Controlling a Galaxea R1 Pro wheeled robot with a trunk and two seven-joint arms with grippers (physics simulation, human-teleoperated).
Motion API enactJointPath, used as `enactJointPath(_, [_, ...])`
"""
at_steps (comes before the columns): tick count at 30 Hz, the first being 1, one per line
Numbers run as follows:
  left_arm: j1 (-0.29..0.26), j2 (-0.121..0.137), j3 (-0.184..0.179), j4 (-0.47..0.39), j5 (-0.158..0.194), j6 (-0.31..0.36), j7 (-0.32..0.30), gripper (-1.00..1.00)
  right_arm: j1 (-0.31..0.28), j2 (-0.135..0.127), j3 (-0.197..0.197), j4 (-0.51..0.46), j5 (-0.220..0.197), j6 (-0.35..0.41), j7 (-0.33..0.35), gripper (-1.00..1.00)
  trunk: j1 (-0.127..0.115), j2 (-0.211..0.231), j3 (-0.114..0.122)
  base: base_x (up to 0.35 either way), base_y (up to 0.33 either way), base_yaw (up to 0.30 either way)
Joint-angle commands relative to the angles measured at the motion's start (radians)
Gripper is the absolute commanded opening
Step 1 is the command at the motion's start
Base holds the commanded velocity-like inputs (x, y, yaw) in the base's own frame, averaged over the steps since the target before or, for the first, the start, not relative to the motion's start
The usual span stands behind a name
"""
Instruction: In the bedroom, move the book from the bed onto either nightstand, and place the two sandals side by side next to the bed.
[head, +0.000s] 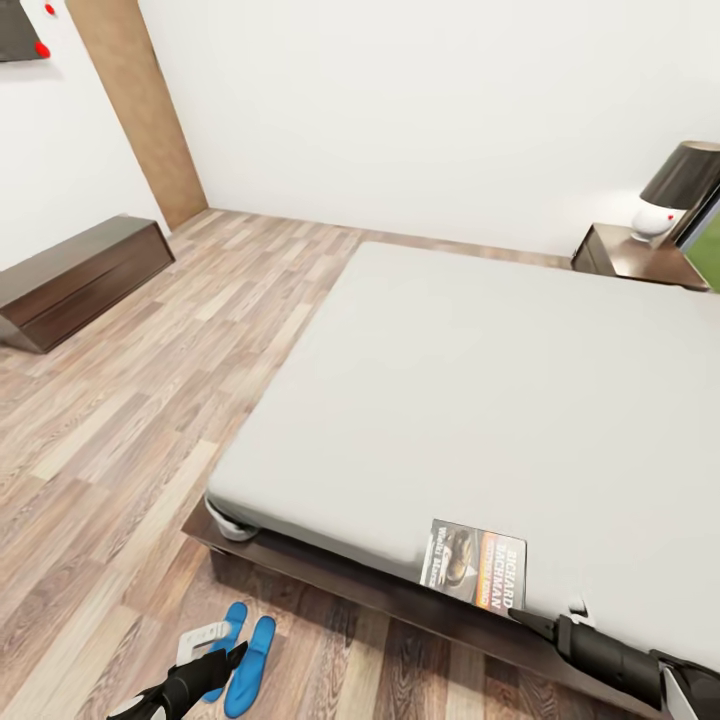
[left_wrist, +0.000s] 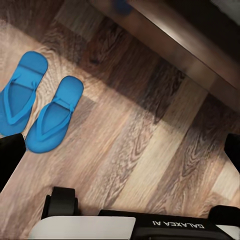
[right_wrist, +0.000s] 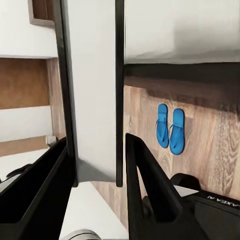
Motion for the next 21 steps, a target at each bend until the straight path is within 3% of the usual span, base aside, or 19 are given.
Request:
enactJointPath(1, [-0.001,0.0,0.002,0.002,0.003,-0.002,-0.005,1.0,0.0,0.0,-0.001,0.0,-0.003,0.008,0.002,-1.0,-0.004,0.007,0.003,0.0,0.0,0.206])
enactJointPath(21, [0.0,-0.007,0.002,0.002,0.003,-0.002,-0.005,1.0,0.0,0.001,0.0,0.035,0.027,0.005,0.001,-1.0,-0.081,0.147,0.065,0.0,0.0,0.282])
